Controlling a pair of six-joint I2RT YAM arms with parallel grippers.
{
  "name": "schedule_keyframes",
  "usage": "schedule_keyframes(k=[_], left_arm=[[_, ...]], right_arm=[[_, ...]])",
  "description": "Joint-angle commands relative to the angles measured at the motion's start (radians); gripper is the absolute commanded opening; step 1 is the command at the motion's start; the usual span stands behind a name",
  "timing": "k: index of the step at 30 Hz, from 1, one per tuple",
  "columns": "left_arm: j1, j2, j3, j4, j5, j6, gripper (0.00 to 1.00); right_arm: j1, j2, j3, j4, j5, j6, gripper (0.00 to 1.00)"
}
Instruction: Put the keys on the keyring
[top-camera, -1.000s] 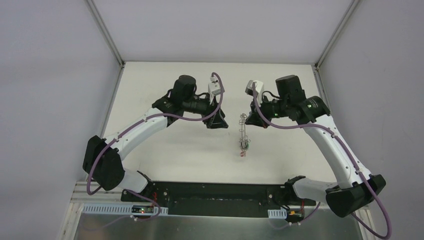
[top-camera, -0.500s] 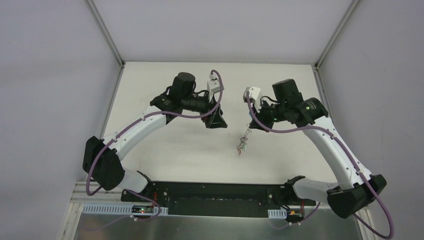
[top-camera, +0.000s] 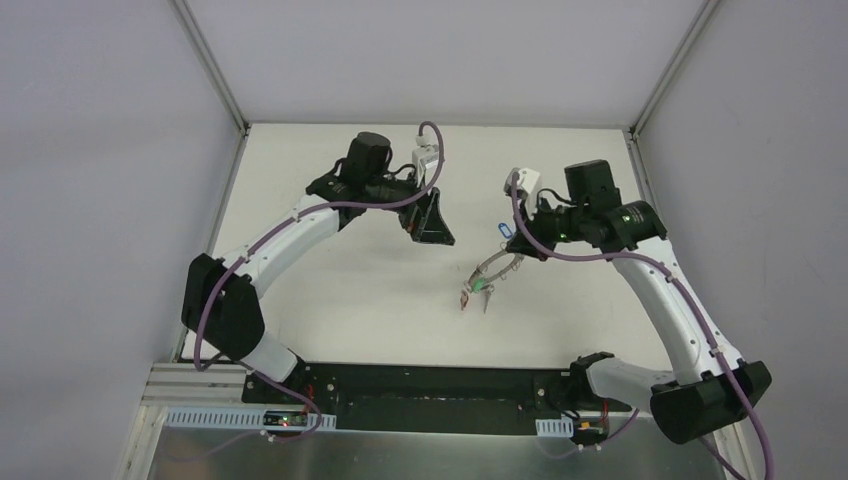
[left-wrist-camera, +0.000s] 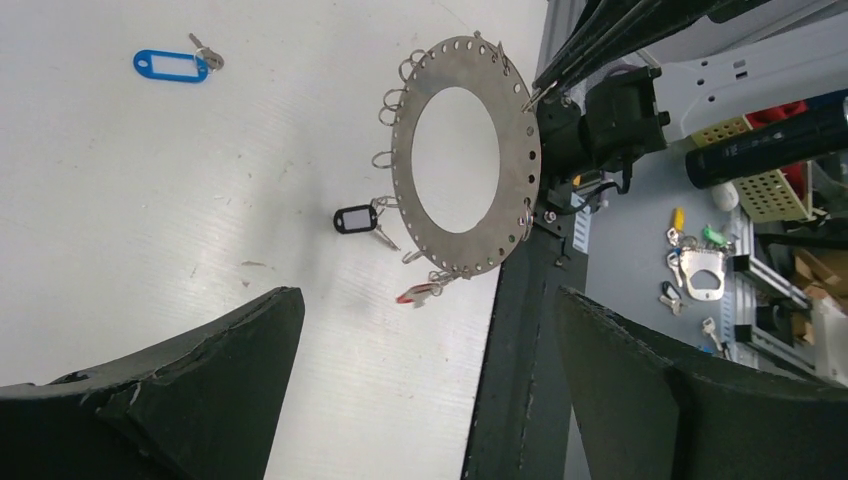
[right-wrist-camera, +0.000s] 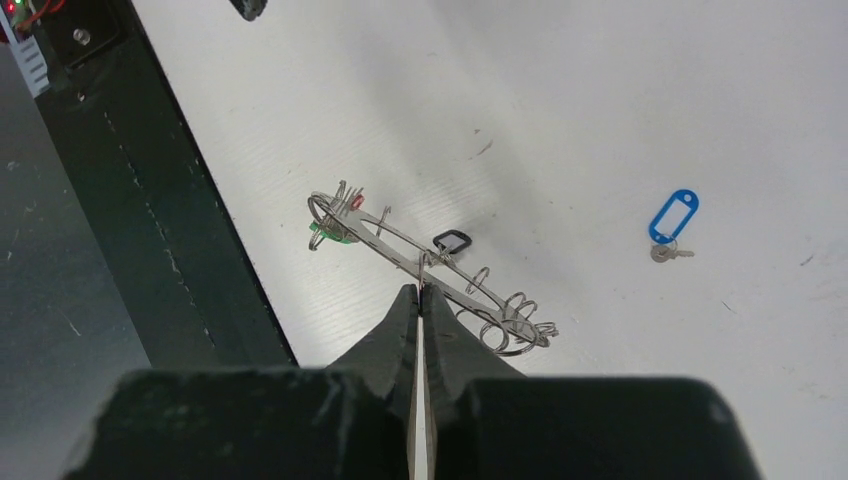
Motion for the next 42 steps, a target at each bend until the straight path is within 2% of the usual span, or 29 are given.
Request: schedule_keyframes(k=[1, 5, 8, 12, 21, 24, 29, 42], left_arm=[[0.014, 0.067, 0.09, -0.006, 0.076, -0.073, 0.99], [0.012, 0.151, 0.145, 0.051, 0.036, -0.223, 0.99], [0.009, 0.252, 0.24, 0.008, 0.009, -0.294, 0.99], [-0.005, 0.387, 0.372, -0.032, -0.056, -0.327, 0.91], [-0.098, 0.74, 0.9, -0.345, -0.39, -0.195, 0.68], [-0.143, 0.833, 1.049, -0.411, -0.514, -0.141, 0.64], [-0.209, 0.917, 1.153, -0.414, -0.619, -0.109, 0.61], [-0.265, 1.142, 1.36, -0.4, -0.637, -0.168, 0.5]], right_arm=[[-0.116, -0.055, -0.005, 0.045, -0.129, 0.017, 0.0], [-0.223, -0.084, -0.026, 0.056, -0.19, 0.043, 0.0], [-0.292, -0.101, -0.043, 0.065, -0.22, 0.065, 0.0], [-0.386, -0.126, -0.067, 0.075, -0.259, 0.094, 0.0], [-0.504, -0.197, -0.134, 0.071, -0.255, 0.144, 0.0], [-0.522, -0.215, -0.146, 0.057, -0.255, 0.145, 0.0], [-0.539, -0.224, -0.15, 0.045, -0.262, 0.145, 0.0], [-0.548, -0.244, -0.184, 0.031, -0.294, 0.148, 0.0]])
